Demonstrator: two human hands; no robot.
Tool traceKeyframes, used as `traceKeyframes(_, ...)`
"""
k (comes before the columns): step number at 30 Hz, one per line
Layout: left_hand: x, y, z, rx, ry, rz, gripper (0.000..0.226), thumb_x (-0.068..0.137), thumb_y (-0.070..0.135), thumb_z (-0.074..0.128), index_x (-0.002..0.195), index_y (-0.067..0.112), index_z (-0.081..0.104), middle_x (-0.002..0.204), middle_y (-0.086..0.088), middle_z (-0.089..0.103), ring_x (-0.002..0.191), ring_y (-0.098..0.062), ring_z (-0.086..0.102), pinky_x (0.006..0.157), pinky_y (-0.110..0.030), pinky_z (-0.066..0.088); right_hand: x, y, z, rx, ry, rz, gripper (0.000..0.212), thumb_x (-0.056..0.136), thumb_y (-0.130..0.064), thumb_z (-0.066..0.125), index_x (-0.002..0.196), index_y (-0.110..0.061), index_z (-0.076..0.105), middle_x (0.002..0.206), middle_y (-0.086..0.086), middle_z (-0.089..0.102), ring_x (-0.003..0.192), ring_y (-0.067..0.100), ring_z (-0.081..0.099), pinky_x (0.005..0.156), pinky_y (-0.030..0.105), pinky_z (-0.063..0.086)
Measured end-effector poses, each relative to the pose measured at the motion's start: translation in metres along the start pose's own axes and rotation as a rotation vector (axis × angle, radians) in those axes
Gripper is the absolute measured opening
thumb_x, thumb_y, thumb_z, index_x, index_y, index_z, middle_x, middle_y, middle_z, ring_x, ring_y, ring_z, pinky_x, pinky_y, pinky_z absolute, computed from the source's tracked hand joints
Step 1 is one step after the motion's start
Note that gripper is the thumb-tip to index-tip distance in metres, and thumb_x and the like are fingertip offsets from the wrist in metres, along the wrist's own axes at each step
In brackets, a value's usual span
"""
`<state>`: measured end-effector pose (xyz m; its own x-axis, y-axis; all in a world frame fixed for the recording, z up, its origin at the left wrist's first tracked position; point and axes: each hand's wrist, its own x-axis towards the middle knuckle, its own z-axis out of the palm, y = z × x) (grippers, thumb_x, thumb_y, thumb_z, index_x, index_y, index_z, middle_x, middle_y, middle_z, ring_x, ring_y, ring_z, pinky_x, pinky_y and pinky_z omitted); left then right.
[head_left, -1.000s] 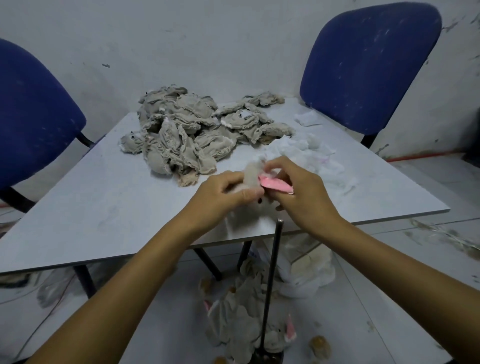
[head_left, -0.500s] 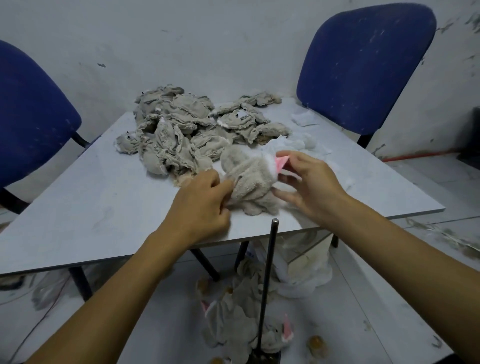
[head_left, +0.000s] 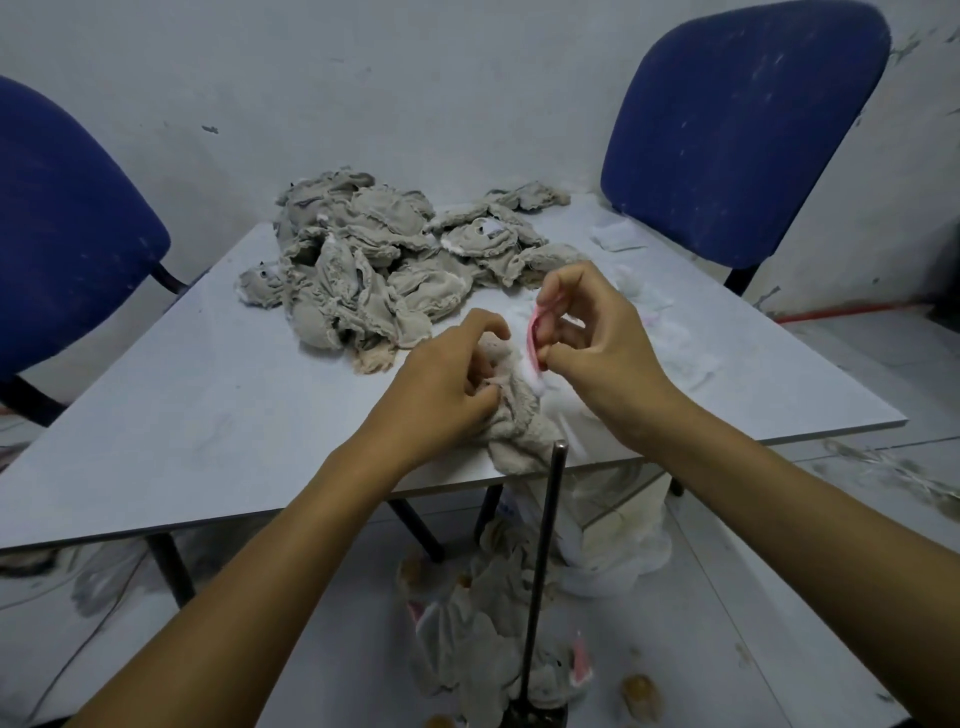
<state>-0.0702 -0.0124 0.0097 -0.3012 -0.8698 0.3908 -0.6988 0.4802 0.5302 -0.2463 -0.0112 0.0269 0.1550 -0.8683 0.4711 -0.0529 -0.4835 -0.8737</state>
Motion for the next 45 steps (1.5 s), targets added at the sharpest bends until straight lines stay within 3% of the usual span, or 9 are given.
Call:
traceKeyframes(5,0.0,0.008,0.009,0.093,0.263,-0.065,0.011,0.083,0.012,0.062,0.089,0.022,0.062,0.07,0.003,0.062,0.067,-0.013,0.058,0.062,-0.031,0.047,-0.006,-0.008,0.01,-0.479,0.315,-0.269,0.039,0.081,0.011,0.053,0.111,-0.013,0.055,0.101,0.005,0.055,0.084,0.014,0.055,0.065,0.023,0.046)
traceKeyframes(8,0.005,0.014,0.009,-0.141,0.424,-0.229,0.01,0.086,0.015,0.062,0.084,0.023,0.058,0.064,0.002,0.061,0.059,-0.006,0.061,0.05,-0.021,0.045,-0.016,-0.008,0.014,-0.76,0.207,-0.544,0.015,0.087,-0.009,0.055,0.1,-0.009,0.064,0.095,0.008,0.059,0.08,0.018,0.055,0.063,0.027,0.047)
traceKeyframes(13,0.007,0.026,0.013,-0.523,0.447,-0.28,0.018,0.089,0.011,0.063,0.08,0.025,0.056,0.069,0.004,0.058,0.072,-0.022,0.064,0.07,-0.043,0.059,-0.016,0.003,0.013,-0.57,0.013,0.151,0.024,0.092,-0.046,0.063,0.106,-0.027,0.057,0.071,-0.009,0.063,0.067,0.003,0.061,0.061,0.027,0.049)
traceKeyframes(17,0.001,0.029,0.013,-0.625,0.389,-0.212,0.02,0.086,0.006,0.059,0.079,0.025,0.056,0.067,0.007,0.057,0.069,-0.018,0.058,0.072,-0.049,0.056,-0.012,0.006,0.002,-0.401,0.019,0.217,0.031,0.083,-0.041,0.074,0.104,-0.027,0.056,0.065,-0.009,0.06,0.053,-0.001,0.057,0.049,0.016,0.043)
traceKeyframes(22,-0.014,0.031,0.019,-0.45,0.317,-0.123,0.014,0.087,0.011,0.06,0.083,0.023,0.054,0.07,0.007,0.058,0.069,-0.018,0.058,0.063,-0.035,0.049,-0.017,0.005,-0.011,-0.12,-0.249,0.475,0.018,0.091,-0.026,0.07,0.098,-0.011,0.063,0.068,0.006,0.059,0.052,0.014,0.052,0.046,0.026,0.046)
traceKeyframes(29,-0.025,0.044,0.015,-0.346,0.268,-0.138,0.021,0.082,0.009,0.061,0.089,0.023,0.047,0.066,0.006,0.052,0.06,-0.011,0.049,0.054,-0.021,0.04,-0.033,0.004,-0.012,-0.007,-0.186,0.473,0.01,0.09,-0.01,0.068,0.084,-0.015,0.062,0.065,0.0,0.056,0.055,0.008,0.053,0.052,0.023,0.052)
traceKeyframes(33,-0.03,0.056,0.012,0.127,0.218,-0.118,0.04,0.076,0.016,0.061,0.104,0.026,0.034,0.079,0.003,0.05,0.069,-0.024,0.052,0.052,-0.037,0.042,-0.043,0.001,-0.003,-0.513,-0.131,0.036,0.023,0.081,-0.006,0.066,0.078,-0.023,0.051,0.063,-0.009,0.049,0.057,0.002,0.045,0.056,0.012,0.034)
traceKeyframes(37,-0.026,0.059,-0.002,0.508,0.291,0.238,0.041,0.077,0.013,0.069,0.116,0.017,0.056,0.096,-0.01,0.047,0.088,-0.027,0.045,0.052,-0.037,0.042,-0.047,-0.007,-0.007,-0.724,-0.129,-0.209,0.023,0.076,-0.005,0.066,0.086,-0.02,0.051,0.074,-0.009,0.045,0.065,0.009,0.041,0.061,0.012,0.035)
traceKeyframes(45,-0.037,0.06,-0.002,0.271,0.173,0.25,0.01,0.082,0.011,0.064,0.09,0.007,0.061,0.077,-0.006,0.057,0.068,-0.032,0.053,0.058,-0.046,0.047,-0.055,-0.006,-0.028,-0.757,-0.247,-0.061,0.017,0.094,-0.042,0.057,0.09,-0.026,0.054,0.086,-0.007,0.051,0.079,0.006,0.051,0.067,0.018,0.036)
